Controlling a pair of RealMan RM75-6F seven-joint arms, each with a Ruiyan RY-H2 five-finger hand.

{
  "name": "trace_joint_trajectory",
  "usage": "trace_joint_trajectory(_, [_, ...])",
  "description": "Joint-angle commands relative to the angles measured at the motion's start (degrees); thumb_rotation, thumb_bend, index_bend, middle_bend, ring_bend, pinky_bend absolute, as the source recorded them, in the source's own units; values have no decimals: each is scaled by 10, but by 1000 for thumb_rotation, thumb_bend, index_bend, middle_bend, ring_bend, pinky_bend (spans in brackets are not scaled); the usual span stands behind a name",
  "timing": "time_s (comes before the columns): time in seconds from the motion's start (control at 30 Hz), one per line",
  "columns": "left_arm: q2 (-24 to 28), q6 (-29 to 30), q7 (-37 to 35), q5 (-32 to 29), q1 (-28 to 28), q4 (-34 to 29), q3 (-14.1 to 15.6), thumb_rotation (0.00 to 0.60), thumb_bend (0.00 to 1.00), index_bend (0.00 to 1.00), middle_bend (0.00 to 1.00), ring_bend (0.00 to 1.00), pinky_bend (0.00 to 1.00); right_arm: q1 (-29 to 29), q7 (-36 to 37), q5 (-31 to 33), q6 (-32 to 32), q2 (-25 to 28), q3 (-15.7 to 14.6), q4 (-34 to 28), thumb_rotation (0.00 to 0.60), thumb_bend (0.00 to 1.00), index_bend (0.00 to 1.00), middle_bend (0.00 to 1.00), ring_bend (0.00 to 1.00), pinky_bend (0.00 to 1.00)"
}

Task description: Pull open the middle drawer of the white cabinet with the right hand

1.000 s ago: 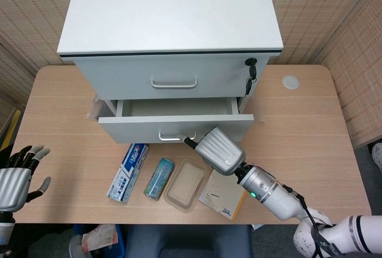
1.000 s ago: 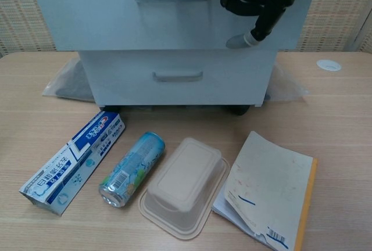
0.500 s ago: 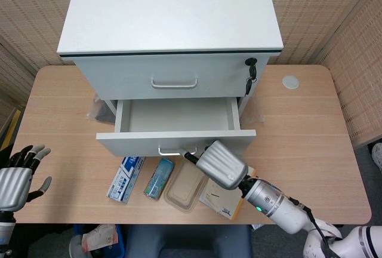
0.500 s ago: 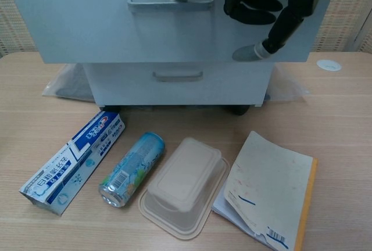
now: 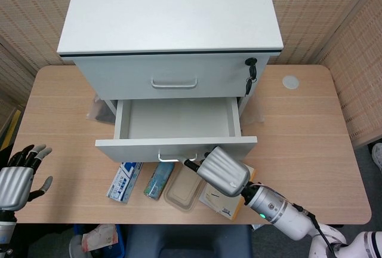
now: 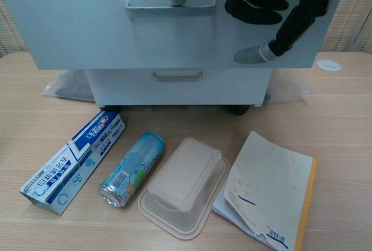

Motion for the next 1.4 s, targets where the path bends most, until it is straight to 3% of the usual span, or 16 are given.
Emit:
trace_joint_trajectory(0.03, [0,-1,1,0,-1,0,0,600,314,180,172,115,183,-13,25,-40,21,-4,2,8,600,227,186,769,735,666])
trace_joint_trajectory(0.27, [2,-3,1,0,-3,-1,-1,600,314,178,172,114,183,-65,83,-153,115,8,0,24,600,227,186,649,635,666])
trace_joint_trajectory(0.67, [6,-12,-2,-3,-8,-6,-1,600,313,173,172,115,183,-191,131,-206,257,91,-23,31,600,226,186,567,565,666])
trace_joint_trajectory(0.87, [5,-15,-3,-7,-12,-5,-4,600,313,172,172,115,183,-259,163,-161,309,133,-30,59,600,226,186,555,549,666])
trace_joint_trajectory(1.03, [1,-14,0,-7,-14,-4,-6,600,314,172,172,115,183,-290,194,-111,304,141,-38,89,600,226,186,498,497,655])
trace_joint_trajectory(1.4, [-18,3,2,-7,-10,8,-10,600,314,170,172,114,183,-333,272,-32,264,104,-50,193,600,226,134,279,247,425])
